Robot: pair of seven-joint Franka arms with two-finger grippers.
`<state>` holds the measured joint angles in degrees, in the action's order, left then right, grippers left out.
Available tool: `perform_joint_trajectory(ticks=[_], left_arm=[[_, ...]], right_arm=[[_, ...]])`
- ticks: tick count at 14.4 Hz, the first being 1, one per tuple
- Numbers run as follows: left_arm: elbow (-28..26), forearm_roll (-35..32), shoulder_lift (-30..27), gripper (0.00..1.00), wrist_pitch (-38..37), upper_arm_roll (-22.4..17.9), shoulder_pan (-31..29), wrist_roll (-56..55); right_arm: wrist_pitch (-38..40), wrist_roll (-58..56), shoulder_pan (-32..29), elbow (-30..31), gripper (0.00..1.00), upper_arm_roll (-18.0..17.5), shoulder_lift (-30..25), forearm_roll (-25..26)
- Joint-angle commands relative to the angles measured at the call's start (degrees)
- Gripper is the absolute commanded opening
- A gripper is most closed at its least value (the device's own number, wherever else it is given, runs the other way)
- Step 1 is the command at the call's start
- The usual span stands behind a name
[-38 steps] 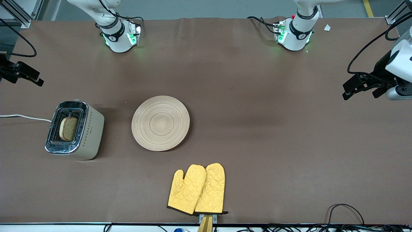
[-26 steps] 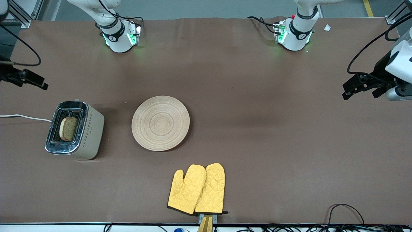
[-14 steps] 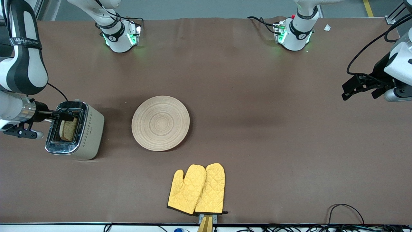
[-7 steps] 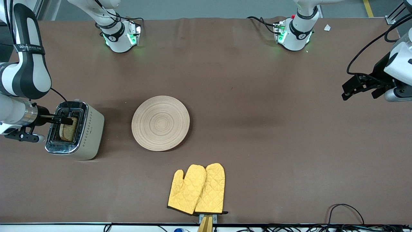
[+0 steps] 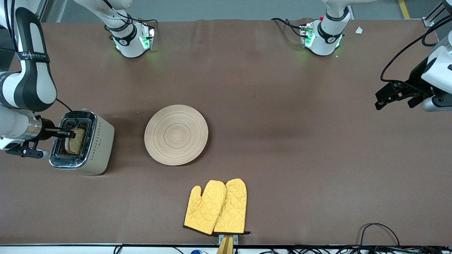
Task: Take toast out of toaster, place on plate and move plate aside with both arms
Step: 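Grasp the toast slice with the right gripper and lift it out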
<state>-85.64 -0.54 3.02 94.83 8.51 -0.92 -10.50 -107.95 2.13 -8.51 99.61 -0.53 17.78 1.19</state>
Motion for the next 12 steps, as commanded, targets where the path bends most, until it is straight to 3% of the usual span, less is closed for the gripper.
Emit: perform_joint_trajectory(ticks=[1,7,8,10,12], left_arm=[[0.9,0.4,0.2,1.0,-1.0,-0.1,-0.2,0.7],[0.9,0.4,0.2,1.0,-1.0,-0.1,-0.2,0.7],[0.9,0.4,0.2,1.0,-1.0,-0.1,-0.2,0.7],[0.9,0.4,0.2,1.0,-1.0,-0.1,-0.2,0.7],[0.9,0.4,0.2,1.0,-1.0,-0.1,-0.2,0.7]], right_arm=[[0.8,-0.4,-0.1,-1.8,0.01,-0.6,0.4,0.0],[18.7,-0.3,3.1,-15.6,0.01,-1.1,-0.4,-0.4],[19.3,-0.2,4.1,-15.3,0.01,-1.2,-0.6,-2.9],[18.5,0.9,5.6,-13.7,0.02,-1.1,-0.3,-12.8],[11.8,2.1,9.6,-8.6,0.02,-1.1,0.0,-16.4]])
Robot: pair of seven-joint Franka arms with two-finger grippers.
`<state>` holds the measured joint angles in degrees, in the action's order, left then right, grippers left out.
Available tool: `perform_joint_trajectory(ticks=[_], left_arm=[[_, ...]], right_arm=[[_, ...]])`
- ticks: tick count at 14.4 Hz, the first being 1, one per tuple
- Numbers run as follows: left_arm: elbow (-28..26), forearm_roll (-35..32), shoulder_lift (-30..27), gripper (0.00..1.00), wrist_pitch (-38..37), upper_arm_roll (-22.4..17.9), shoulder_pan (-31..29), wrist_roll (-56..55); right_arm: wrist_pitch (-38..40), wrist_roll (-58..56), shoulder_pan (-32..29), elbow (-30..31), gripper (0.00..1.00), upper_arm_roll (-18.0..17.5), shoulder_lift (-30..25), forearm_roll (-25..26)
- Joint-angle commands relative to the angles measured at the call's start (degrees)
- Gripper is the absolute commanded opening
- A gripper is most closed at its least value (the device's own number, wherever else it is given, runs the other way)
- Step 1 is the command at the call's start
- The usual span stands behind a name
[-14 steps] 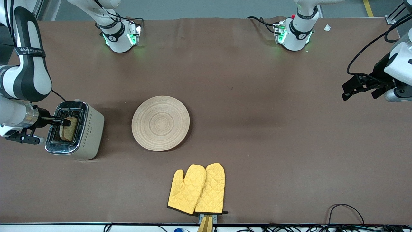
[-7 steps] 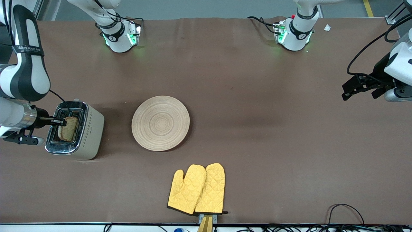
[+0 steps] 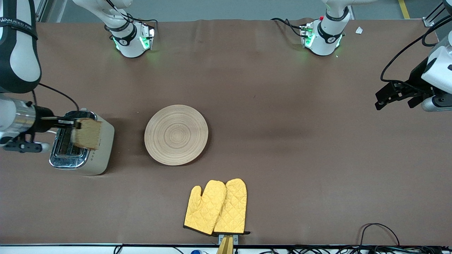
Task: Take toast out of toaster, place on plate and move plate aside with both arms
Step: 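Grasp the toast slice with the right gripper and lift it out, then lower the toast onto the plate while the left gripper reaches the plate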
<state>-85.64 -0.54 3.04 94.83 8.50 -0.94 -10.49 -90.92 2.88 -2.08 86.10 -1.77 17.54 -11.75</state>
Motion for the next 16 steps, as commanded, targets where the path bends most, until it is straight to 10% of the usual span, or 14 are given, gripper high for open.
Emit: perform_joint_trajectory(ticks=[1,6,16], left_arm=[[0.7,0.4,0.2,1.0,-1.0,-0.1,-0.2,0.7],[-1.1,1.9,1.4,1.0,-2.3,-0.1,-0.3,0.8],[-1.7,36.5,25.7,1.0,11.0,3.2,0.9,4.7]], right_arm=[[-8.8,2.1,6.0,7.5,0.01,0.1,0.2,-3.5],[-18.9,10.7,18.1,15.1,0.0,0.2,0.7,-5.9],[-26.6,13.5,21.1,18.4,0.0,0.1,6.3,-8.5]])
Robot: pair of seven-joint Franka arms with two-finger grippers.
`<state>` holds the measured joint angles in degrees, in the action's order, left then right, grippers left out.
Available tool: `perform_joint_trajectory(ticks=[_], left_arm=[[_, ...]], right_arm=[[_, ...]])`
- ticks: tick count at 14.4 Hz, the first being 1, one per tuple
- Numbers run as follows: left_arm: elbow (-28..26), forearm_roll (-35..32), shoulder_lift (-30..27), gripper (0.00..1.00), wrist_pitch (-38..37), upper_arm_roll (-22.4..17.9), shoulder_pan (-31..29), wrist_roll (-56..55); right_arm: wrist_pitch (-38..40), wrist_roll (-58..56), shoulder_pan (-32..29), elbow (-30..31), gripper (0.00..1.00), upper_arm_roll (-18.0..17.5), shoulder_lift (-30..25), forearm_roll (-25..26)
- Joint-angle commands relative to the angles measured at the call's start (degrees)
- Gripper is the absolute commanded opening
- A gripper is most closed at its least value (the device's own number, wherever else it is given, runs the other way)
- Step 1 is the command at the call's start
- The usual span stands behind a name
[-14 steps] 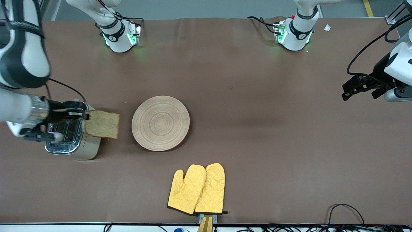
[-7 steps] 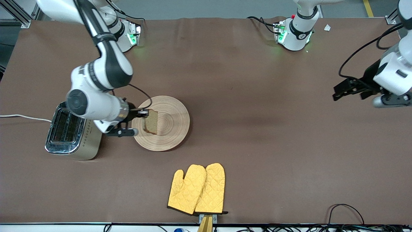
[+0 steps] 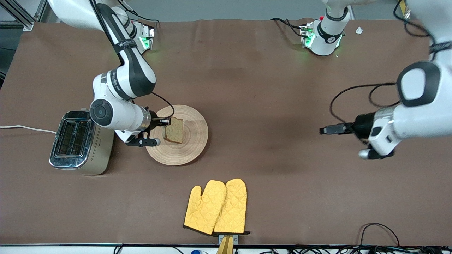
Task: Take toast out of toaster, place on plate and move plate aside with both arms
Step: 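Lower the toast onto the plate while the left gripper reaches the plate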
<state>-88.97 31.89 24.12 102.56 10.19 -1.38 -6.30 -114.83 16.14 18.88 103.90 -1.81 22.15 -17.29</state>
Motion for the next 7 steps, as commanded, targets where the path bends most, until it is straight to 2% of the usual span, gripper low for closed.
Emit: perform_joint_trajectory(ticks=[1,3,7], left_arm=[[1.6,5.7,6.6,1.0,5.8,1.9,2.5,0.5],[1.6,10.5,10.8,1.0,10.4,2.2,5.8,0.5],[3.7,18.9,19.7,1.0,19.2,2.5,14.8,1.3]], right_arm=[[-4.1,0.2,0.1,1.0,0.0,0.2,2.0,-6.6],[-6.9,0.2,-0.1,2.1,0.0,0.1,2.1,-9.1],[-6.7,-1.8,-3.1,3.2,0.0,0.3,2.1,-9.1]])
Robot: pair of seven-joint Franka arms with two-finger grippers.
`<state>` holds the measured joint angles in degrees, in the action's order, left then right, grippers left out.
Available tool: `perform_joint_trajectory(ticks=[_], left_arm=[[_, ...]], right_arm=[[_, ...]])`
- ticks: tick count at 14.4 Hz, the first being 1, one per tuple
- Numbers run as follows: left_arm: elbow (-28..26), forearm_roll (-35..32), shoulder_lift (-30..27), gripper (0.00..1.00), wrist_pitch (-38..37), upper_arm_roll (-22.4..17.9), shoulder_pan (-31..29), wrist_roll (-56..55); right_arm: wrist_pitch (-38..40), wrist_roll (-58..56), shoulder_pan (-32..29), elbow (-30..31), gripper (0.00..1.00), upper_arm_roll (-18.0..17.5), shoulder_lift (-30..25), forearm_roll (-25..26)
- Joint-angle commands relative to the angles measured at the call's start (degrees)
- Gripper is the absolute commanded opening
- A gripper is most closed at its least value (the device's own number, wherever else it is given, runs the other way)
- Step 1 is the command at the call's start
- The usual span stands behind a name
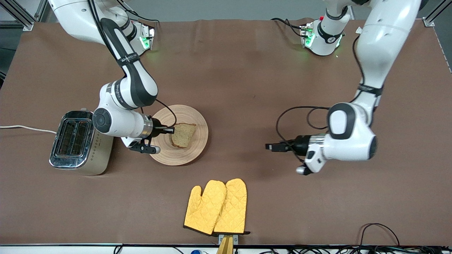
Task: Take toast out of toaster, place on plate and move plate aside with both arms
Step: 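Release the toast with the right gripper while the left gripper grips the rim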
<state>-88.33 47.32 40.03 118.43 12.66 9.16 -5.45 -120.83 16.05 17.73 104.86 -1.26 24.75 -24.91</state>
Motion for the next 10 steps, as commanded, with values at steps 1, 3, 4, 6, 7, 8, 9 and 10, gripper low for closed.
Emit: perform_joint_trajectory(ticks=[1,3,4,6,7,8,9,10], left_arm=[[3.2,4.8,5.1,1.0,6.5,0.0,6.5,0.4],[4.0,6.6,7.4,1.0,11.5,0.0,10.5,0.4],[4.7,7.6,8.5,1.0,12.7,0.0,11.8,0.4],[5.7,9.9,9.9,1.0,15.0,0.0,14.5,0.4],[5.8,10.8,10.2,1.0,16.5,0.1,15.8,0.4],[5.9,10.9,10.5,1.0,18.4,0.0,17.3,0.5],[6.2,10.9,10.9,1.0,19.9,0.0,18.4,0.6],[6.8,10.9,11.5,1.0,20.7,0.0,19.5,0.6]], right_arm=[[-0.8,-2.9,-2.5,3.5,0.0,-0.1,-0.5,-1.3],[-1.0,-7.6,-3.6,5.4,0.0,0.0,-0.7,-1.0],[-1.2,-9.1,-4.3,6.1,0.0,0.0,-0.7,-0.8],[-1.3,-10.7,-4.7,6.4,0.0,0.1,-0.7,-0.5],[-1.3,-10.9,-4.8,6.4,0.0,0.2,-0.7,-0.5],[-1.2,-10.9,-4.8,6.4,0.02,0.6,-0.7,-0.5],[-0.8,-11.0,-4.8,6.4,0.3,1.1,-0.7,-0.5],[-0.5,-10.9,-4.9,6.4,0.77,1.8,-0.7,-0.5]])
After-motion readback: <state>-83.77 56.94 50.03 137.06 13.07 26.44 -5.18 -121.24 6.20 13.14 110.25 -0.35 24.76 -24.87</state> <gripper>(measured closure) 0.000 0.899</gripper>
